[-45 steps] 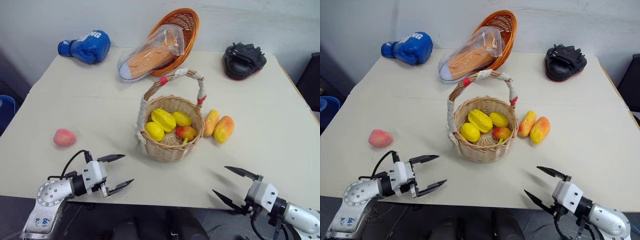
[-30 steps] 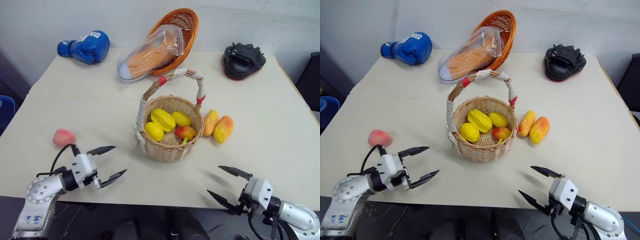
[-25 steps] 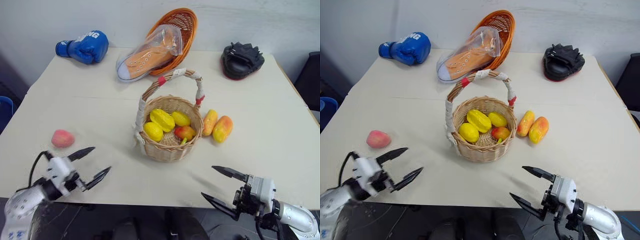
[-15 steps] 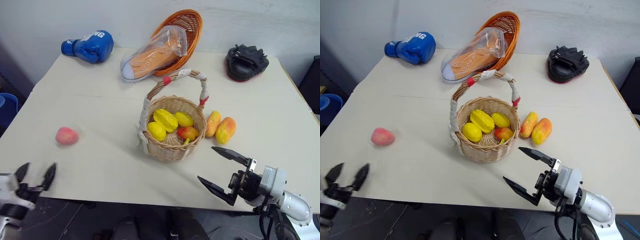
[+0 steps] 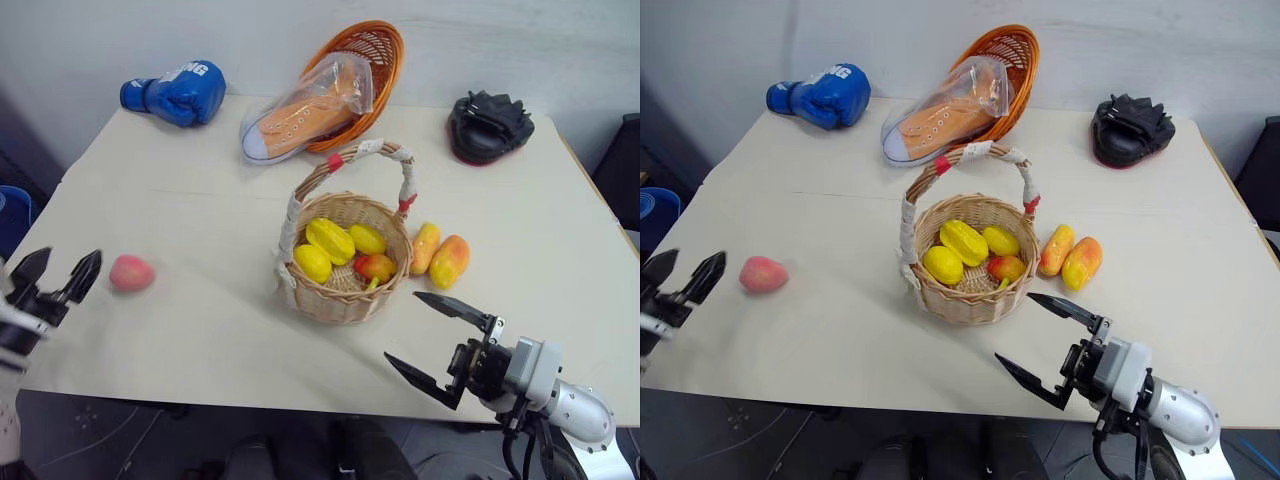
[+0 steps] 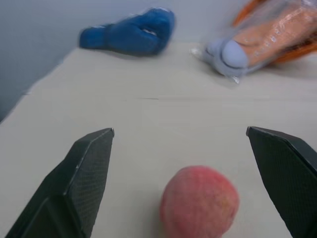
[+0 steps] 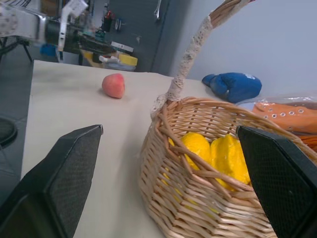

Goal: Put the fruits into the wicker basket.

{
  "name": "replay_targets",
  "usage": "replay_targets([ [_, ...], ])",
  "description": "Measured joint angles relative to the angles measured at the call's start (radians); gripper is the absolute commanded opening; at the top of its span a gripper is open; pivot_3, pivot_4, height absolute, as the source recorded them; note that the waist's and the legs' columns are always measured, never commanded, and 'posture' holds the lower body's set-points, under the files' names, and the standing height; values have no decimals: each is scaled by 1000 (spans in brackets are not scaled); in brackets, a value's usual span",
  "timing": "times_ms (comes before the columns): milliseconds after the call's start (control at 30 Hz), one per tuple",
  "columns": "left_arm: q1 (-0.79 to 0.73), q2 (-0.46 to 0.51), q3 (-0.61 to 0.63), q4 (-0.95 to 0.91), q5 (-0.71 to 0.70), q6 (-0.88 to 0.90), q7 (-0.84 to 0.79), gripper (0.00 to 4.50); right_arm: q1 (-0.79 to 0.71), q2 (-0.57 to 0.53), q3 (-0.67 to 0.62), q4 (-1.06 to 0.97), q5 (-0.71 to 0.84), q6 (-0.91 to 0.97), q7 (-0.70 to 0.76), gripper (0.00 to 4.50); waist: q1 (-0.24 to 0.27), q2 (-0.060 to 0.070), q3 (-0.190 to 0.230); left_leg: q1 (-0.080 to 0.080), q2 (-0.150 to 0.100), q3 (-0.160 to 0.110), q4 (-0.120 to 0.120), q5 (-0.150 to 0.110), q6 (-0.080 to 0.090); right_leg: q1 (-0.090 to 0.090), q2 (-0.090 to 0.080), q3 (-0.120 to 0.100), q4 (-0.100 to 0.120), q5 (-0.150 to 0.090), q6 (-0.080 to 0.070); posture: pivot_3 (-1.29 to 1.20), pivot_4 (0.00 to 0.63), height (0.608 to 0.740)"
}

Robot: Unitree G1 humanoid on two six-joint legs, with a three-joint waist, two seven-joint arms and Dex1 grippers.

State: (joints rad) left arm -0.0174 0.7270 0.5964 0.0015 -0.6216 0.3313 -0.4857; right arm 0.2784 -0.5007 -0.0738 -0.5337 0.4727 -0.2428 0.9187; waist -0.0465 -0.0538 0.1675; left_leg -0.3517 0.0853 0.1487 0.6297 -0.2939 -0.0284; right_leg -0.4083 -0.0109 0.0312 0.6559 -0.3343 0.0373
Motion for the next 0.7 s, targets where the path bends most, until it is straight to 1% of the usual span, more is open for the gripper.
replay_targets([
  [100, -99, 32, -90, 67, 52, 62, 1, 4500, -23, 1, 17, 5, 0, 10, -6, 4459, -6, 0, 0, -1, 1, 0, 0, 0, -1, -2, 1, 0, 1, 0, 0, 0, 150, 740],
  [200, -142, 75, -191, 119, 105, 107, -57, 4500, -33, 1, 34, 4, 1, 36, -23, 4459, -11, 1, 1, -1, 1, 2, 0, 0, -2, -3, 2, 1, 2, 0, 0, 0, 150, 740],
  [367, -172, 118, -284, 223, 222, 105, -85, 4500, -40, 4, 52, -5, 1, 57, -50, 4459, -10, 2, 1, -1, 1, 1, 1, 0, -2, -3, 2, 1, 3, 0, 0, 0, 150, 740],
  [500, -184, 118, -307, 256, 270, 104, -96, 4500, -40, 5, 53, -11, -1, 67, -71, 4459, -6, 1, 1, -1, 1, 1, 1, 0, -2, -3, 1, 0, 3, 0, 0, 0, 150, 740],
  [600, -192, 116, -312, 264, 283, 92, -118, 3902, -33, 5, 53, -16, -4, 67, -85, 4500, -5, 1, 1, -1, 1, 1, 1, 0, -2, -3, 1, 0, 3, 0, 0, 0, 150, 740],
  [700, -196, 105, -312, 284, 292, 62, -137, 2993, -27, 5, 53, -16, -6, 67, -93, 4500, -4, 2, 1, -1, 1, 1, 1, 1, -2, -3, 1, 0, 4, 0, 0, 0, 150, 740],
])
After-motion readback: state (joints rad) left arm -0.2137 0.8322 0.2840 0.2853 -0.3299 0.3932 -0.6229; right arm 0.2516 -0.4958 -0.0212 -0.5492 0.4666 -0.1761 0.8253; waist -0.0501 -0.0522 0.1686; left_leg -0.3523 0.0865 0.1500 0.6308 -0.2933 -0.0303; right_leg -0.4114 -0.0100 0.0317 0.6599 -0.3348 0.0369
